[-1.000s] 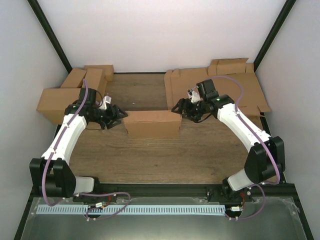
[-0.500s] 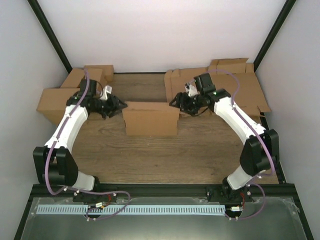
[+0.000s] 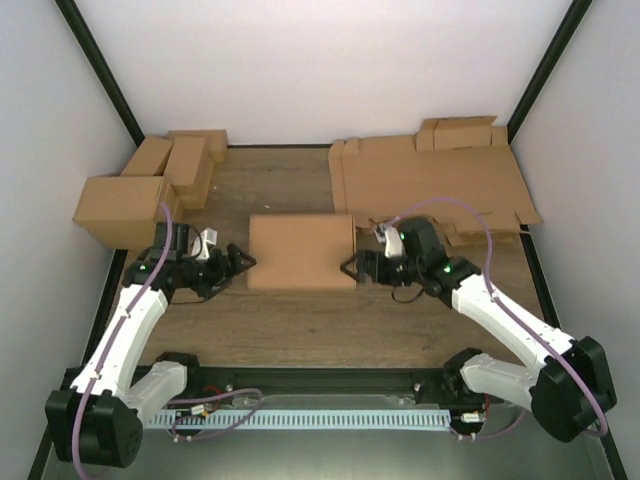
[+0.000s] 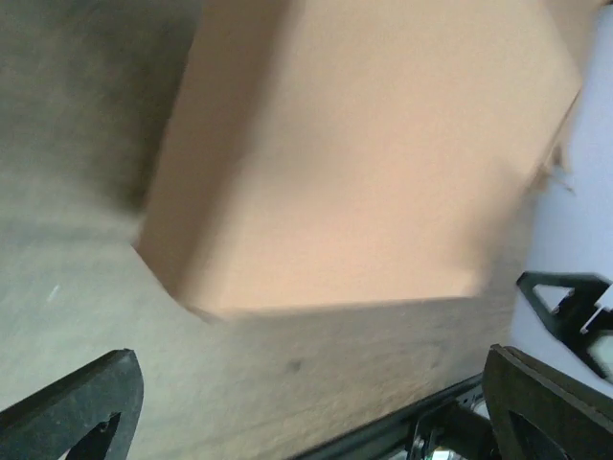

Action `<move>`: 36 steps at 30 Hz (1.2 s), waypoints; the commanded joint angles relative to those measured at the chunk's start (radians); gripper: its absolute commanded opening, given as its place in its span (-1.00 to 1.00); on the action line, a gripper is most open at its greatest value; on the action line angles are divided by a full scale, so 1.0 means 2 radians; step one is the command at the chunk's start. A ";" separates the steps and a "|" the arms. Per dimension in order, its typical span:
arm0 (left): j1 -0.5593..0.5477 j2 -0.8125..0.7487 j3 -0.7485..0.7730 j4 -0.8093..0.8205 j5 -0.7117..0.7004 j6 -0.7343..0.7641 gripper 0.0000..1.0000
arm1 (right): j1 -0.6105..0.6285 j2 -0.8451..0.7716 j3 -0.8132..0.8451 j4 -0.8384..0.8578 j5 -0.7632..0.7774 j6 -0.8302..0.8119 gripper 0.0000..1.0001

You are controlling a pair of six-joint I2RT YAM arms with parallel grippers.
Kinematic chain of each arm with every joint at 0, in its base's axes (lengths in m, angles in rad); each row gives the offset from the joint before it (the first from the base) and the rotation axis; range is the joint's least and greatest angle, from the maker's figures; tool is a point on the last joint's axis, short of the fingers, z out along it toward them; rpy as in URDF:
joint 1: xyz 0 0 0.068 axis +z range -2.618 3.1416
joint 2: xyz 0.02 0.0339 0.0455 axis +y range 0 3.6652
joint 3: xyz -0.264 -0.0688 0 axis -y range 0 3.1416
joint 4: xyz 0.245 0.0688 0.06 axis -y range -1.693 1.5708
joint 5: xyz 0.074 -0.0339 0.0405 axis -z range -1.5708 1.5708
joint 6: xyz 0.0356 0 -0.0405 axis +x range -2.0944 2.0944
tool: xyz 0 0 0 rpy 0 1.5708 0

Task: Fold the paper box

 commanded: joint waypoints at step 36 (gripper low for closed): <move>0.001 0.108 0.220 -0.131 -0.158 0.021 0.93 | 0.103 0.169 0.004 0.373 0.015 0.122 0.26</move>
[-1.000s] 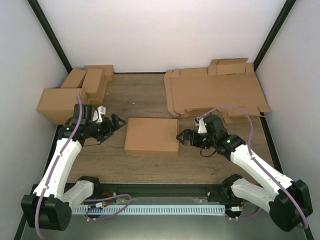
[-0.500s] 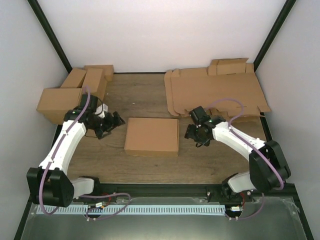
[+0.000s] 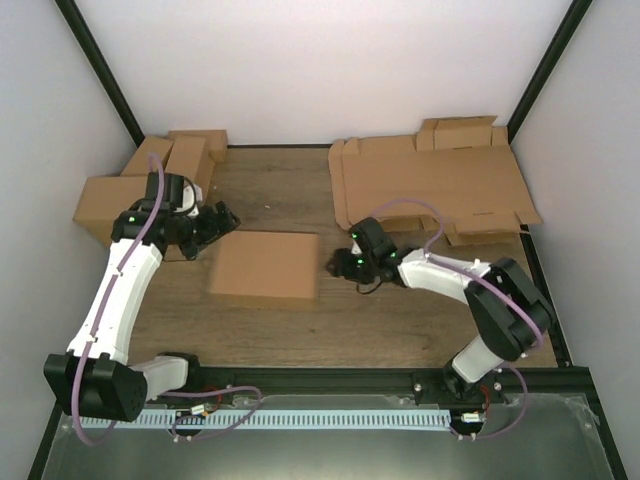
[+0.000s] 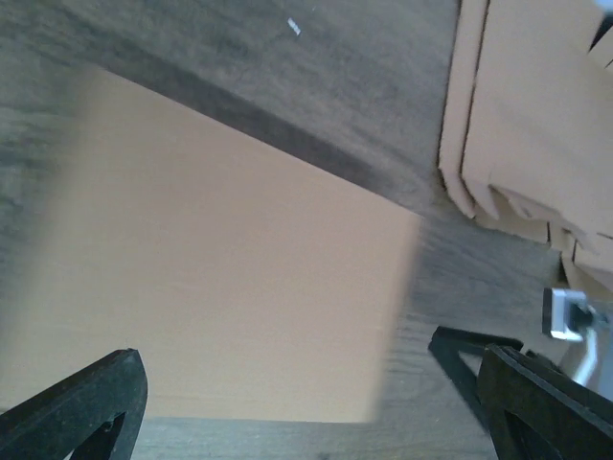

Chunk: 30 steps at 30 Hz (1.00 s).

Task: Fold the paper box

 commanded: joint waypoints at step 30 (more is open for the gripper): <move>0.000 -0.126 -0.219 0.425 -0.140 0.150 1.00 | -0.071 -0.245 -0.238 0.493 0.181 -0.374 1.00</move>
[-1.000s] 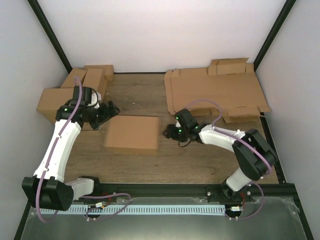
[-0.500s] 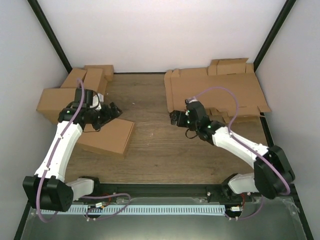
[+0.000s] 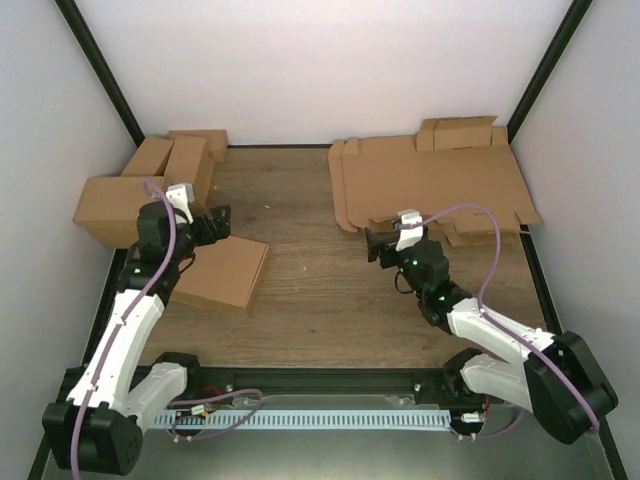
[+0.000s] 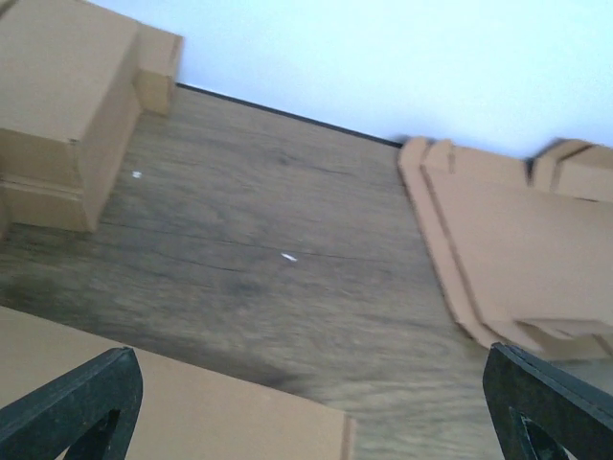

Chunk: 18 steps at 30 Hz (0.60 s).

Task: Fold the paper box

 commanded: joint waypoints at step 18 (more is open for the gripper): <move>0.048 0.230 -0.156 0.486 -0.151 0.162 1.00 | -0.250 0.137 -0.051 0.275 -0.122 -0.084 1.00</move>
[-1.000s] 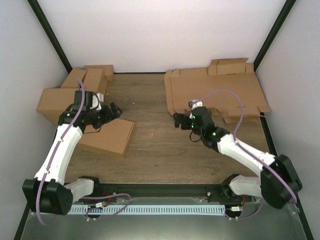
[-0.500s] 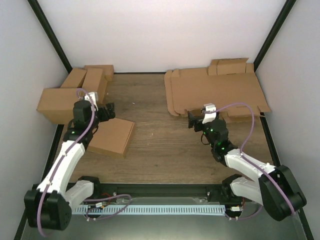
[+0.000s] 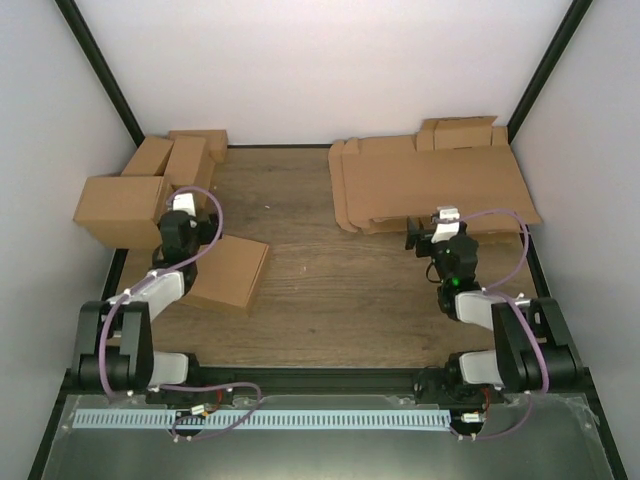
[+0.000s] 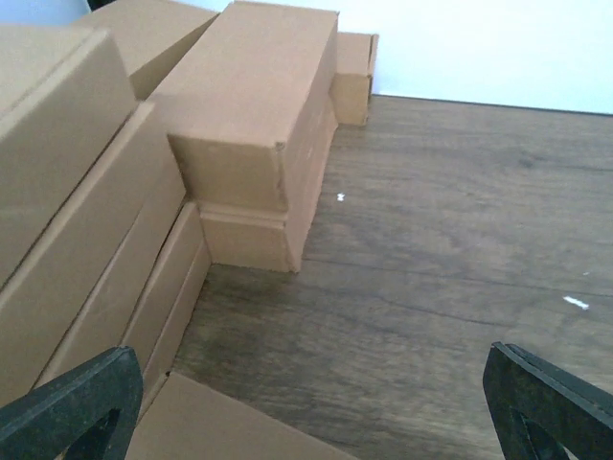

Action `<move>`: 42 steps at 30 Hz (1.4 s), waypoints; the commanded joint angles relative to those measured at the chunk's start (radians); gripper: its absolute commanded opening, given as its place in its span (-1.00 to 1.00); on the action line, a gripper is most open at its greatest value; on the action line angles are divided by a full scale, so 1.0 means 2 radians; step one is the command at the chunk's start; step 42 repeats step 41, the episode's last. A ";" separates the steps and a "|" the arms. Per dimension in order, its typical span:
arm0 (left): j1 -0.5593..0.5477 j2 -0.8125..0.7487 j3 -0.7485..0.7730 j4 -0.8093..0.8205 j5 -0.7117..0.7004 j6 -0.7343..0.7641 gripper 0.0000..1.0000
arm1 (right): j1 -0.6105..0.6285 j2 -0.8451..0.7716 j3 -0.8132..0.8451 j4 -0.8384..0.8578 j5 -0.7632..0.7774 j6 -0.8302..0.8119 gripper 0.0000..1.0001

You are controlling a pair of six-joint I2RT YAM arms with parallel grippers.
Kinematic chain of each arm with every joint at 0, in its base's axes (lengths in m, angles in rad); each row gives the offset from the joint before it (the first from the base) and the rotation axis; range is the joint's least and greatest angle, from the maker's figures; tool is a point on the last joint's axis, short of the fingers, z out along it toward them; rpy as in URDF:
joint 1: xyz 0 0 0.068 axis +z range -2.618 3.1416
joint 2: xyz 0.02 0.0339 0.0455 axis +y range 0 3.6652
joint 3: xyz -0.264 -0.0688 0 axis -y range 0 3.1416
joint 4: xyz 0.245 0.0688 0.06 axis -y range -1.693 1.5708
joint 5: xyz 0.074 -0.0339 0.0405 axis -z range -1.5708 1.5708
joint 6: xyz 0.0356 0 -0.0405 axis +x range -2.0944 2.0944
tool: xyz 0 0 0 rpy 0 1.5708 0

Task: Fold the paper box

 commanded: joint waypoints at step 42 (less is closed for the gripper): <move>0.026 0.111 -0.127 0.371 0.066 0.041 1.00 | -0.071 0.112 -0.019 0.173 -0.081 0.014 1.00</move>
